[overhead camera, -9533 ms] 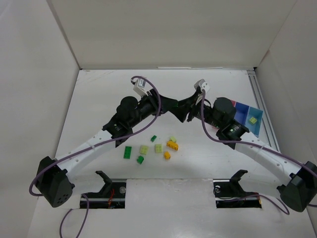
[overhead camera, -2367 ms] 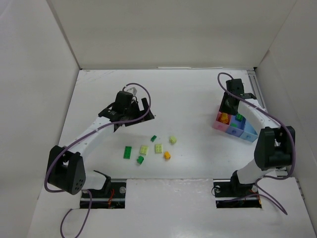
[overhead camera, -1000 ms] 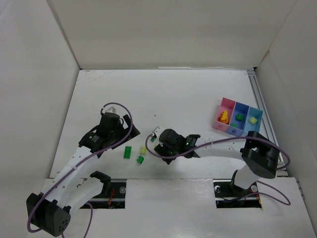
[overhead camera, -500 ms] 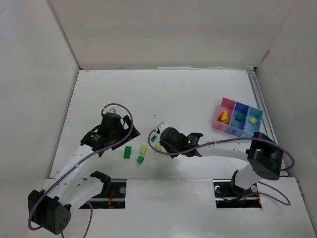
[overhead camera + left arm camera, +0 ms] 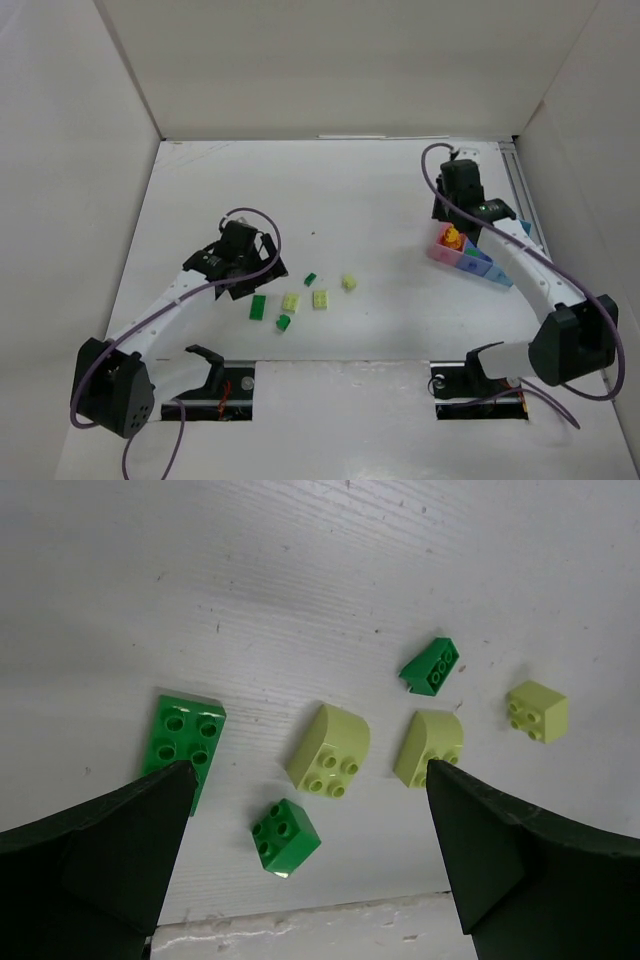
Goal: Sort the legos into containers by color
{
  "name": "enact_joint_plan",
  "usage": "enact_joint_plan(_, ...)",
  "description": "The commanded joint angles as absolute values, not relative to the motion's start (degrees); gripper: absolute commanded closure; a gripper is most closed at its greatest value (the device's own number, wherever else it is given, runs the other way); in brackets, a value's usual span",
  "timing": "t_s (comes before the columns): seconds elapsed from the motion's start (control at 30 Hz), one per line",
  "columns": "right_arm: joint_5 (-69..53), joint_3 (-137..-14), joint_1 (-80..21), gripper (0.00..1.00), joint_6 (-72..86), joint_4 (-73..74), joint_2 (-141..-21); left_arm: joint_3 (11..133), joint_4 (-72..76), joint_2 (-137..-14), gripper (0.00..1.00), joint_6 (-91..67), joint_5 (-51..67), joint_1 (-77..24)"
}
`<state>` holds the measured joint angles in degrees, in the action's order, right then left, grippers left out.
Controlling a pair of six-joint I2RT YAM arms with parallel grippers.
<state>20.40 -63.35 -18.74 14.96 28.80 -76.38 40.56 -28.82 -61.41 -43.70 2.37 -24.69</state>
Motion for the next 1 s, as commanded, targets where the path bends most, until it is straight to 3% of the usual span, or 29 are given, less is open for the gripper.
enact_joint_plan(0.0, 20.8, -69.3, -14.4, 0.91, 14.6, 31.0, -79.9, 43.2, -27.6, -63.1, 0.0, -41.8, 2.1, -24.4)
enact_joint_plan(0.37, 20.0, -75.3, -4.6, 0.87, 15.8, 31.1, -92.5, 43.2, -34.5, -64.7, 0.0, -46.7, -2.5, -22.7)
enact_joint_plan(0.67, 19.0, -75.3, -4.6, 0.35, 12.0, 30.1, -93.8, 40.9, -35.2, -65.8, 0.0, -49.6, -3.2, -22.1)
enact_joint_plan(0.77, 19.5, -75.3, -4.6, 0.32, 11.3, 30.1, -91.3, 39.4, -34.6, -65.8, 0.0, -51.1, -3.2, -22.1)
enact_joint_plan(0.97, 14.3, -71.6, -4.6, 0.31, 11.3, 28.7, -86.1, 34.7, -34.6, -65.2, 0.09, -55.8, -2.6, -22.1)
